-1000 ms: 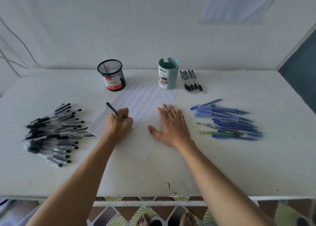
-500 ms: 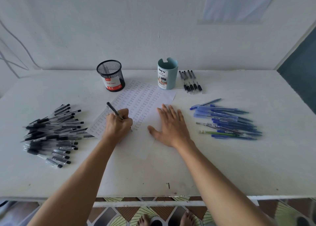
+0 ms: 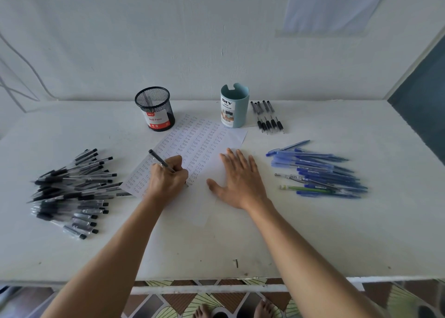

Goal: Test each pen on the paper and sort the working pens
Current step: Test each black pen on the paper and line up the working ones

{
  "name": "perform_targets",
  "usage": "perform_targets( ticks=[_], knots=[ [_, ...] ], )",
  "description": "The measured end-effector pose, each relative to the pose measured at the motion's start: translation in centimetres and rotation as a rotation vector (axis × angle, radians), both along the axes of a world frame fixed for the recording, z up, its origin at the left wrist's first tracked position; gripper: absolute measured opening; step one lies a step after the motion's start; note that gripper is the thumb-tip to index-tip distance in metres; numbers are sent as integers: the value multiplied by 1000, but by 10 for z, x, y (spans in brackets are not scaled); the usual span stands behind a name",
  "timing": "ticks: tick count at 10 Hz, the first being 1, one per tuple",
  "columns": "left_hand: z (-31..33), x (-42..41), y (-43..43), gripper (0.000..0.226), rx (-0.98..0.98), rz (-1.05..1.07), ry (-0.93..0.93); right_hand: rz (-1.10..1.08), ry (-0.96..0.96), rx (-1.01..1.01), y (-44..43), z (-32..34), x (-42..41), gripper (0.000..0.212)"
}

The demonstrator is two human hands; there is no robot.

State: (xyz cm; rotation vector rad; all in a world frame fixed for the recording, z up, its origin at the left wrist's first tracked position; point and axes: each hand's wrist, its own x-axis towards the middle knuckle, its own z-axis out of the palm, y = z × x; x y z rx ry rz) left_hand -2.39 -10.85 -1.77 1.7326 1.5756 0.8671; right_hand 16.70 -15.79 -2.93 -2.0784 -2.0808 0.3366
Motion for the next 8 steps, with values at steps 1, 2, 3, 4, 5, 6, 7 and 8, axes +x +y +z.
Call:
perform_targets(
  ticks=[1, 2, 3, 4, 5, 6, 7, 8],
  knots=[
    [0, 1, 0, 35, 8, -36, 9, -1, 0, -1, 0, 0, 0, 85],
    [0, 1, 0, 36, 21, -42, -1, -3, -1, -4, 0, 0, 0, 85],
    [-2, 1, 0, 34, 28, -33, -6, -4, -3, -5, 1, -1, 0, 85],
    [-4, 2, 1, 37, 39, -21, 6, -6, -1, -2, 1, -1, 0, 85],
    [-6, 0, 4, 38, 19, -20, -23, -1, 3, 0, 1, -1, 1, 85],
    [-4, -7, 8, 16, -15, -49, -202, 7, 3, -8, 1, 0, 2, 85],
    [-2, -8, 12, 9, -74, -27, -456, 4, 23, -10, 2, 0, 3, 86],
    [2, -5, 12, 25, -79, 8, -493, 2, 53, -17, 4, 1, 5, 86]
  ],
)
